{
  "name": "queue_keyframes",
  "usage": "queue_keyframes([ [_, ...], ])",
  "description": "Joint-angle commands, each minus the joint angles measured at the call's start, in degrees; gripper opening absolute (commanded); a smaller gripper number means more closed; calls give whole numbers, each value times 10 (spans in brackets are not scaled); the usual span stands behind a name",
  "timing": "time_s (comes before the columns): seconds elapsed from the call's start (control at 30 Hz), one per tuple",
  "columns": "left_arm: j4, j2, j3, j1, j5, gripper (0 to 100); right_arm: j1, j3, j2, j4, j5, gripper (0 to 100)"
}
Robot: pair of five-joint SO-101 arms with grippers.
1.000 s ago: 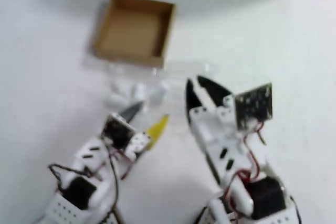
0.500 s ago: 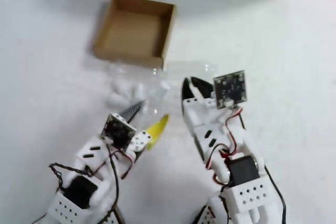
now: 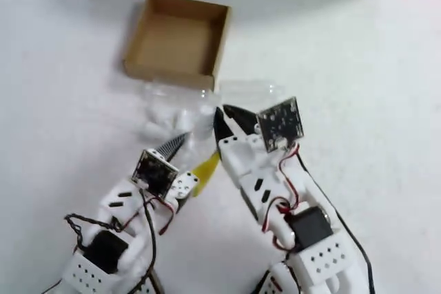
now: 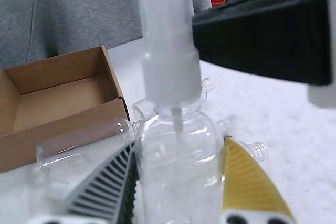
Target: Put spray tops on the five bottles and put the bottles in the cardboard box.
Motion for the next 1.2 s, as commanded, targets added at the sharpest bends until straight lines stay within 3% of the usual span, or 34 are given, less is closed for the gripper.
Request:
queue_keyframes([
  [0.0,-19,-11,-4,5,-5,110,-33,-9,-65,10,6,16],
  [0.13,-19,-11,-4,5,-5,110,-58,-9,-104,83,7,16],
  [0.33,-19,-11,-4,5,-5,110,-36,-9,-127,124,7,15],
  [0.77,-21,-11,-7,-25,-2,110,142,13,-139,240,7,16],
  [1.17,-200,-9,-11,-124,-1,107,263,179,-144,125,8,16],
])
